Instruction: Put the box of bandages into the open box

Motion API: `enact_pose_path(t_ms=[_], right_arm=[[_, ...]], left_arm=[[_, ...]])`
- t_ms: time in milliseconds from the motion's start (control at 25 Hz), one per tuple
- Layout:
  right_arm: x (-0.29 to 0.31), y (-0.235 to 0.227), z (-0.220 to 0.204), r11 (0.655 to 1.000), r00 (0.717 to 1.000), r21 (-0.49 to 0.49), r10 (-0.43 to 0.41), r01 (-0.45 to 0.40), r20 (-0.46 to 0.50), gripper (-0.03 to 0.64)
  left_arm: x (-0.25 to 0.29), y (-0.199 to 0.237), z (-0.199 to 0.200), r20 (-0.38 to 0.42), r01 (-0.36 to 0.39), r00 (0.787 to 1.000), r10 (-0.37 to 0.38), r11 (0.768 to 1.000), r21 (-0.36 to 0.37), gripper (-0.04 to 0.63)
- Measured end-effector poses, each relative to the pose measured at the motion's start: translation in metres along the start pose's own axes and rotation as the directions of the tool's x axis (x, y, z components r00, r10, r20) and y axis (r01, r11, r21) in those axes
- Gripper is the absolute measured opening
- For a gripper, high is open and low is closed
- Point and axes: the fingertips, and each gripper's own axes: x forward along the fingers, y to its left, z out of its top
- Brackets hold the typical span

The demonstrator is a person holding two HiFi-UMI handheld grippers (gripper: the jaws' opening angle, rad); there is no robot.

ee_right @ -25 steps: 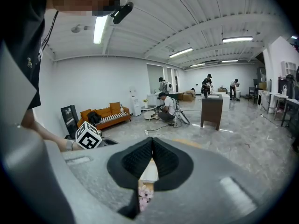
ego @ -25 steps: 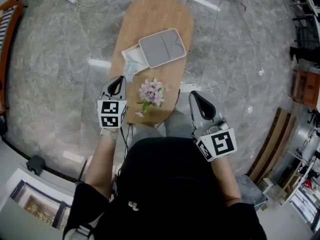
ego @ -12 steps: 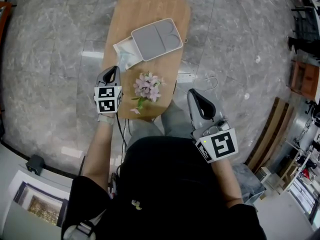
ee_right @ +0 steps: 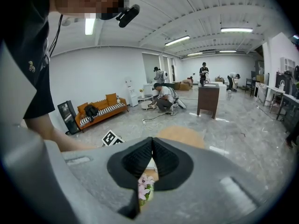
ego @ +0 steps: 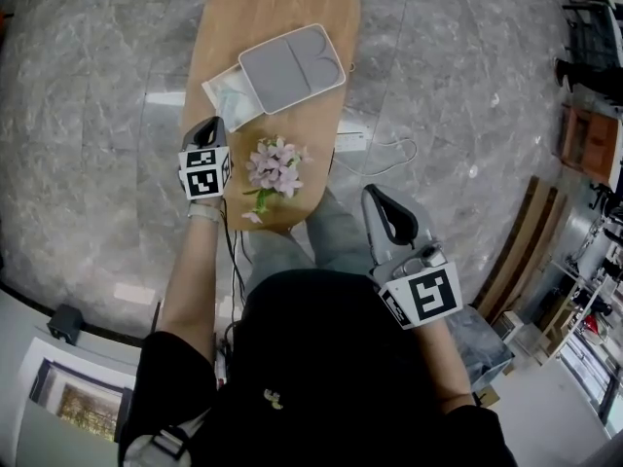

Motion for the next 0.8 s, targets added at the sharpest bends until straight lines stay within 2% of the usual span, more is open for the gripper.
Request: enact_pose_path(t_ms=[240,800], right_arm=[[-0.003,-0.012,-0.013,1.0,0.999,0.024,-0.017,0.018,-0.03,-0.002],[-0.018,-0.037,-0.043,0.997,0.993,0.048,-0.054,0.059,-0.109,-0.002]], left_arm=[[0.035,0.0,-0.019,-0.044,-0.009,0.999,0.007,0.999,-0.044,0.015],[0.089,0.002,-0.056,-0.125,-0.038,0.992,0.027,0.995,-0.09,0.015]])
